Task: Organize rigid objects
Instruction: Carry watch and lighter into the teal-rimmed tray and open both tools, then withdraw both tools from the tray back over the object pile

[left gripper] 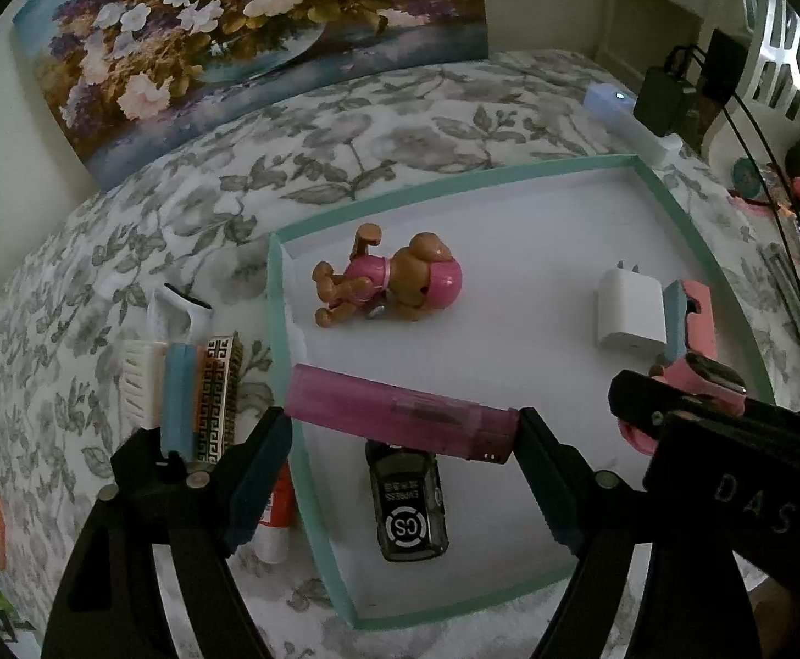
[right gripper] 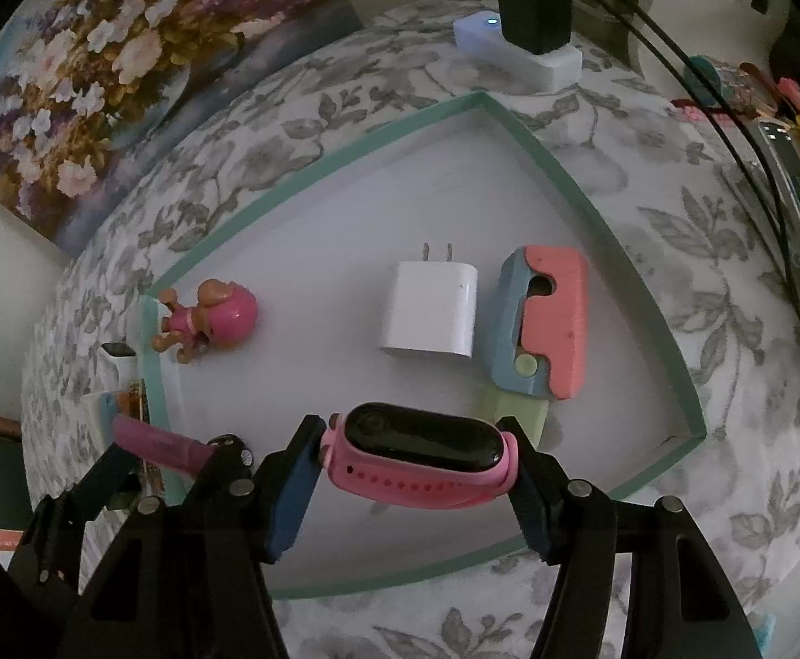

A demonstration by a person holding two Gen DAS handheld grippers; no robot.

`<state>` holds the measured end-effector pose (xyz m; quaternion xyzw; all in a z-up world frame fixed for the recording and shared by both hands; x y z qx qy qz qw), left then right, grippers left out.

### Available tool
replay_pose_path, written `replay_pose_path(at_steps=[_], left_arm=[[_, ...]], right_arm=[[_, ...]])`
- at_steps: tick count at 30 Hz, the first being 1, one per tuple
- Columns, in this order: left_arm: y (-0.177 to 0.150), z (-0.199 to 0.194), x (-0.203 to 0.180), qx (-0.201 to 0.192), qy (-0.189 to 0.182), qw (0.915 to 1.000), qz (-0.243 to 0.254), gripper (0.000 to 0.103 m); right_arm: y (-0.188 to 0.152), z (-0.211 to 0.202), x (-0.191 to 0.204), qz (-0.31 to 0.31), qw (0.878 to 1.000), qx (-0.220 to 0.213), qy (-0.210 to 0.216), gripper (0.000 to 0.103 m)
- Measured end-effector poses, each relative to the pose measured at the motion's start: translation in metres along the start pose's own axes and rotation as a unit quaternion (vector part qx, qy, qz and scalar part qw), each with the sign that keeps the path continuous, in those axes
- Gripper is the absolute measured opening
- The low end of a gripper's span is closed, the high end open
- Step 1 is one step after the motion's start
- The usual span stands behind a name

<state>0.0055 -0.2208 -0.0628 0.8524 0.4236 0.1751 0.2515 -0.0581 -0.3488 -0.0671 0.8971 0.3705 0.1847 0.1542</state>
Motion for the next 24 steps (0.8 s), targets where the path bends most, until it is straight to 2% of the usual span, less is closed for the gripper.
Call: replay_pose_path(at_steps=[4,7,9,10,11,15,18,22,24], left_arm=[[0.001,0.000,0.000,0.001,0.002,1.0000,0.002,0.083],[0.001,0.000,0.003,0.000,0.005,1.0000,0.000,0.083],[0.002,0.000,0.005,-0.001,0.008,1.0000,-0.003,0.084],[0.002,-0.001,0.007,-0.002,0.010,0.9999,-0.006,0.085],[0.002,-0.001,0.009,-0.003,0.012,0.9999,-0.008,0.092],[0.003,0.000,0.019,-0.007,0.021,0.9995,-0.024,0.094],[0.003,0.000,0.027,-0.008,0.025,0.9989,-0.039,0.094],[0.002,0.001,0.041,-0.004,0.031,0.9976,-0.061,0.094],[0.001,0.002,0.052,-0.001,0.034,0.9962,-0.080,0.094]], right_arm=[[0.001,0.000,0.000,0.001,1.000,-0.001,-0.003,0.069],[0.000,0.001,-0.001,0.003,1.000,0.002,-0.005,0.079],[0.000,0.001,-0.002,0.004,1.000,0.001,-0.007,0.080],[0.000,0.001,-0.002,0.004,1.000,0.001,-0.007,0.082],[0.001,0.001,-0.002,0.004,1.000,0.001,-0.007,0.083],[0.000,0.000,-0.002,0.005,1.000,0.000,-0.009,0.084],[0.000,0.000,-0.003,0.007,1.000,0.000,-0.009,0.097],[0.000,-0.001,-0.003,0.006,1.000,-0.006,-0.009,0.103],[0.000,-0.002,-0.004,0.008,1.000,-0.009,-0.010,0.103]])
Point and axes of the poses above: each gripper's, at about its wrist camera, not at the fingertips, and z roughly the way its jaws point, x to its left, y to its top, the point moved 1 cm from there along z, roughly the way its jaws point, and after that the axes turned 12 degrees about -x, right-handed, at the moved point
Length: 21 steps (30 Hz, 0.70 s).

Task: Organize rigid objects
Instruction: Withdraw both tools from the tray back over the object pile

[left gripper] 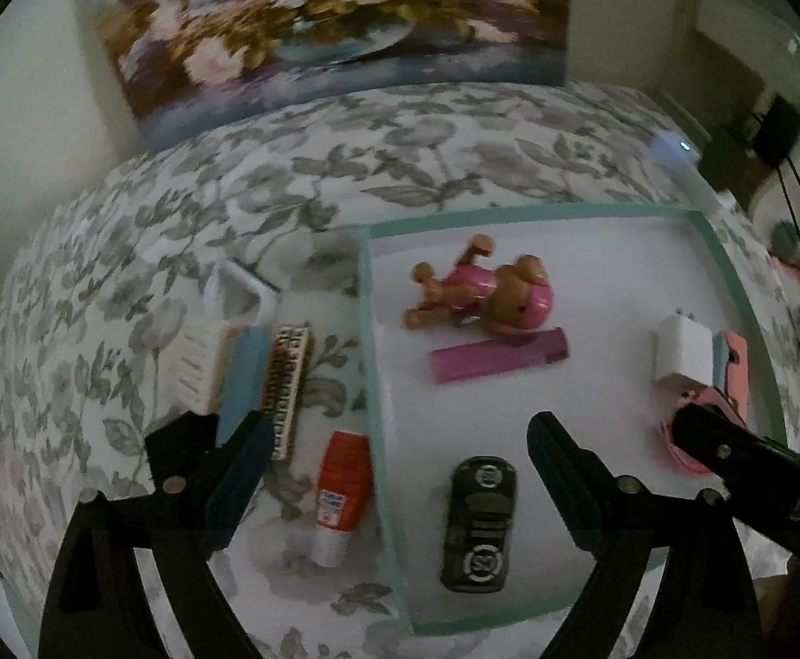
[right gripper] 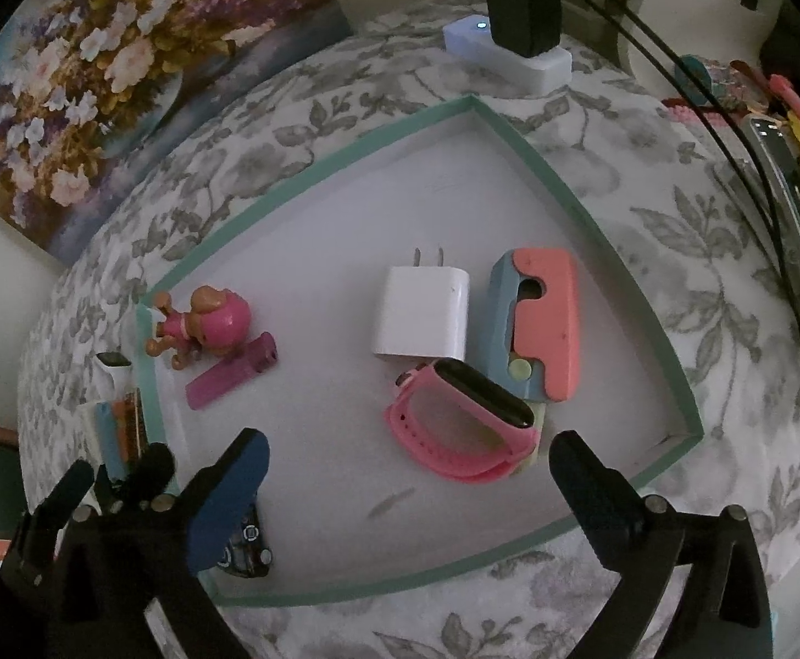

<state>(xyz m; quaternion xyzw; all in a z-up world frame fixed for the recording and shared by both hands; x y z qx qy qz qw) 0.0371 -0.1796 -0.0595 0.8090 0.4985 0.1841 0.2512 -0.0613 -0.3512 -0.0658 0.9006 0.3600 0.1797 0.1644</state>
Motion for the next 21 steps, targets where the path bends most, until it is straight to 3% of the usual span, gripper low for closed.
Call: replay_pose_path(at_steps=[9,21], left_arm=[[0.003,0.001,0.048,0.005,0.022,0.9967,-0.078,0.094],[-0.001,-0.005,0.120,0.022,0.056,0.9855,-0.158,0.094]], right_arm=[[0.001,-0.002,0.005,-0.013,1.000,-0.007,-0.002,0.103],[-0.018,-0.007,0.058,-0.104,0.994,-0.019,0.007,0.103]])
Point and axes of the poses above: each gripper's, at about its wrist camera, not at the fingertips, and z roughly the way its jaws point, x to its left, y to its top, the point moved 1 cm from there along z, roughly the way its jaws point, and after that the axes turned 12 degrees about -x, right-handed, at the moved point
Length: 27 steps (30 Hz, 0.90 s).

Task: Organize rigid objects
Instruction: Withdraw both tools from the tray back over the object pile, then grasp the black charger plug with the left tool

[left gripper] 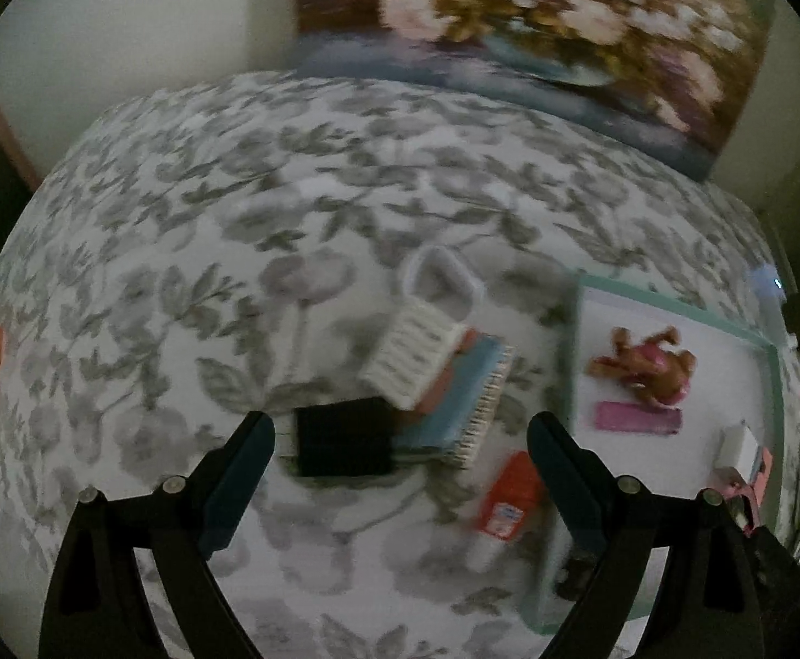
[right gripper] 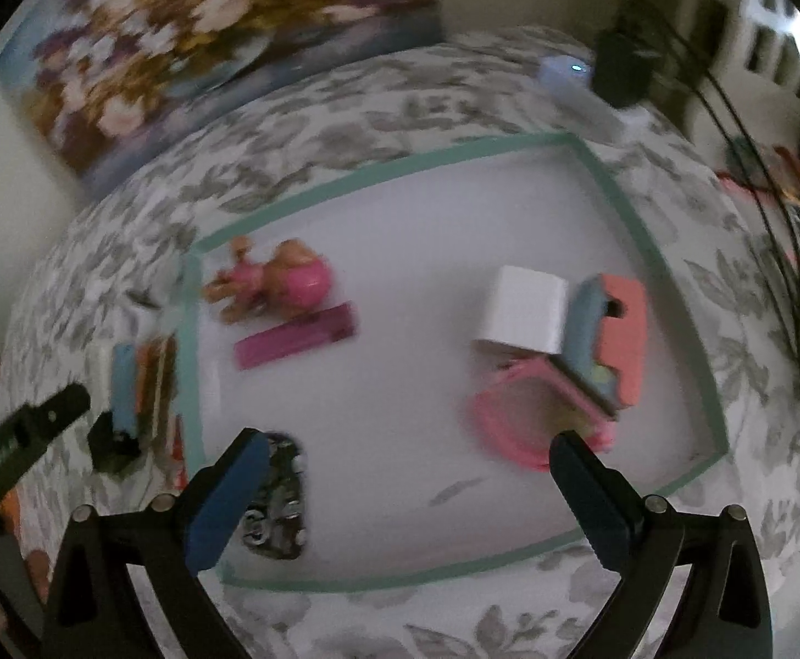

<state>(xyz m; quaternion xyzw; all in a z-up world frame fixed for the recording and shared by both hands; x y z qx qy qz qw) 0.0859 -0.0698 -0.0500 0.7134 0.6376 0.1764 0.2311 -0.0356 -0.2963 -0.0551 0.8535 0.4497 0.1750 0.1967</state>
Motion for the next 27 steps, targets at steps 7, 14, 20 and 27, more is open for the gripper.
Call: replay_pose_path(at_steps=[7,14,20,27], left_arm=[[0.005,0.000,0.043,0.010,0.027,0.9990,-0.035,0.094],[0.006,-0.001,0.072,0.013,0.042,0.9981,-0.044,0.094],[0.003,0.008,0.088,0.024,0.041,0.9976,-0.051,0.094],[-0.005,0.036,0.074,0.056,0.008,0.9973,-0.047,0.094]], right_arm=[[-0.007,-0.005,0.047,-0.052,0.998,-0.009,0.032,0.103],[-0.014,-0.004,0.088,-0.069,0.996,-0.010,0.064,0.103],[-0.021,0.004,0.113,-0.081,0.994,-0.001,0.073,0.103],[-0.024,0.012,0.131,-0.095,0.993,0.002,0.068,0.103]])
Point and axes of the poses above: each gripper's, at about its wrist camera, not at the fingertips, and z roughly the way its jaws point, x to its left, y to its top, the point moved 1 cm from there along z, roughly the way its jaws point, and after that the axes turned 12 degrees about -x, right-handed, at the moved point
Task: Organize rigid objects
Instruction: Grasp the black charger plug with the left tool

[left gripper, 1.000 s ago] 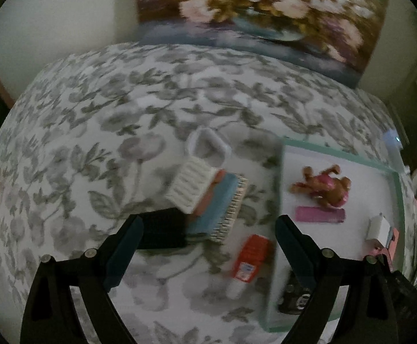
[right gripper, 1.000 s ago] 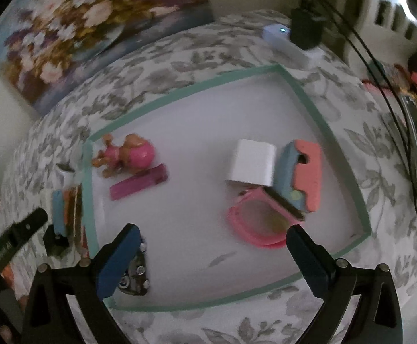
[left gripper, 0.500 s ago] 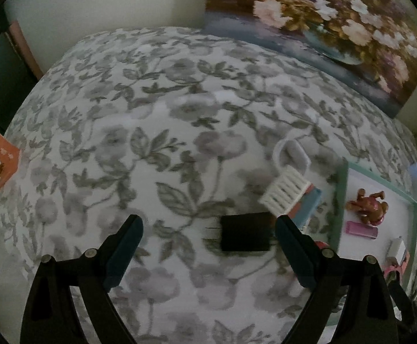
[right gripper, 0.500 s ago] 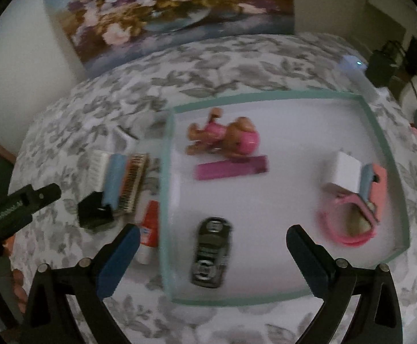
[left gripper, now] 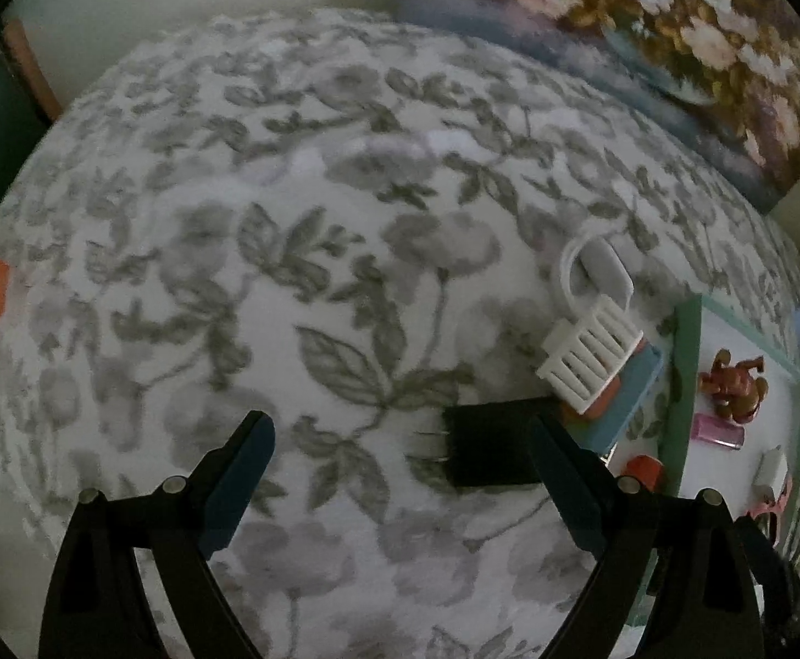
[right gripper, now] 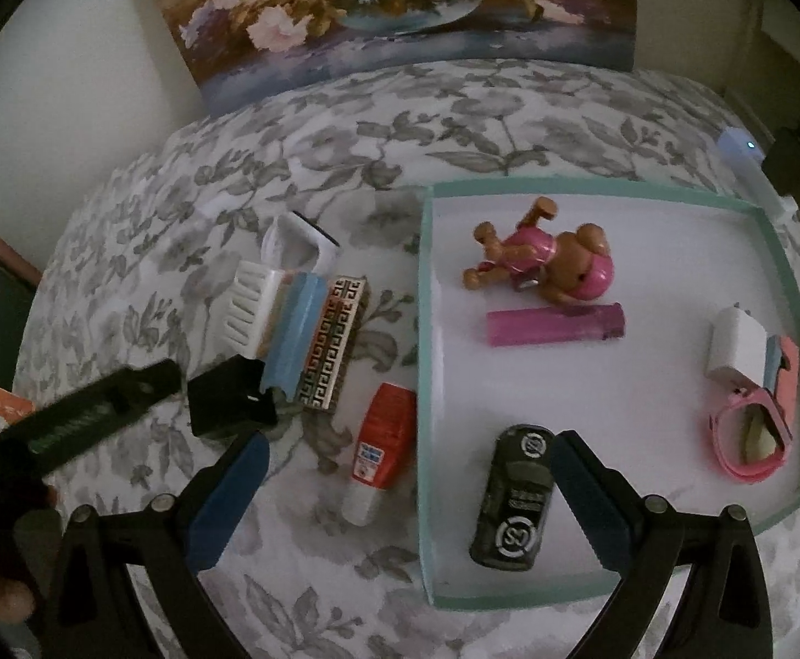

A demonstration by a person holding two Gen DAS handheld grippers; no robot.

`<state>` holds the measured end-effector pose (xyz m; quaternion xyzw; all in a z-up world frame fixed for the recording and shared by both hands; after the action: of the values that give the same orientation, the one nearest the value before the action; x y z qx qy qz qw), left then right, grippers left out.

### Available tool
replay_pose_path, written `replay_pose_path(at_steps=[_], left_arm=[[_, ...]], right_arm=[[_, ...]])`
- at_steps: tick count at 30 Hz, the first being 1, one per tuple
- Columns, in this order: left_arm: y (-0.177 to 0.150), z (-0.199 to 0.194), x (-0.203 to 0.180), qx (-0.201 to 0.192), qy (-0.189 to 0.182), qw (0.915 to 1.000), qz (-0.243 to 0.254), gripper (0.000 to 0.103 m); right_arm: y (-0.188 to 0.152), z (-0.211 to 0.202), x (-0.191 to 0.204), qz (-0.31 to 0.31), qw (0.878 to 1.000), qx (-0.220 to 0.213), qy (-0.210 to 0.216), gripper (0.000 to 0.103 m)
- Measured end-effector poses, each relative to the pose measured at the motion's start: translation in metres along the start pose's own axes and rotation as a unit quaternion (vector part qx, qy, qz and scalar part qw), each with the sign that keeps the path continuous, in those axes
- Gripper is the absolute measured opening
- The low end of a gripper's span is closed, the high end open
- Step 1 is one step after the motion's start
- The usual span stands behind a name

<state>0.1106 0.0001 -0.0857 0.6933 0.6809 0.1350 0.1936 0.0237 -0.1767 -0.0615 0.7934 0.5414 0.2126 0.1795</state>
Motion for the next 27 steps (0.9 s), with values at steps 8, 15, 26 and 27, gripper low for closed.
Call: replay_pose_path(at_steps=[8,15,26,27], left_arm=[[-0.004,0.019,-0.009,0.017,-0.024,0.9995,-0.006,0.094],[-0.003,0.028,-0.013,0.018,-0.043,0.9988,-0.016,0.094],[-0.003,0.044,-0.033,0.033,-0.048,0.9983,-0.003,0.094],[-0.003,0.045,-0.034,0.034,-0.048,0.9983,-0.003,0.094]], right_arm=[[0.002,0.014,0.007,-0.006,1.000,0.005,-0.005,0.103],[0.001,0.020,0.007,-0.006,1.000,0.011,-0.008,0.103],[0.000,0.020,0.002,-0.004,1.000,0.012,-0.014,0.103],[0.000,0.020,0.002,-0.003,1.000,0.012,-0.015,0.103]])
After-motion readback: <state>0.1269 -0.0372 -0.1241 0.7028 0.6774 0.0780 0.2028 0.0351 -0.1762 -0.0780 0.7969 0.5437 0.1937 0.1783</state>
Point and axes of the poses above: each gripper's, at about its wrist camera, not at the fingertips, and z roughly the way its jaws point, x to its left, y to its top, the point moved 1 cm from there along z, roughly the way its jaws point, and after that the axes turned 12 degrees about -x, right-handed, at the moved point
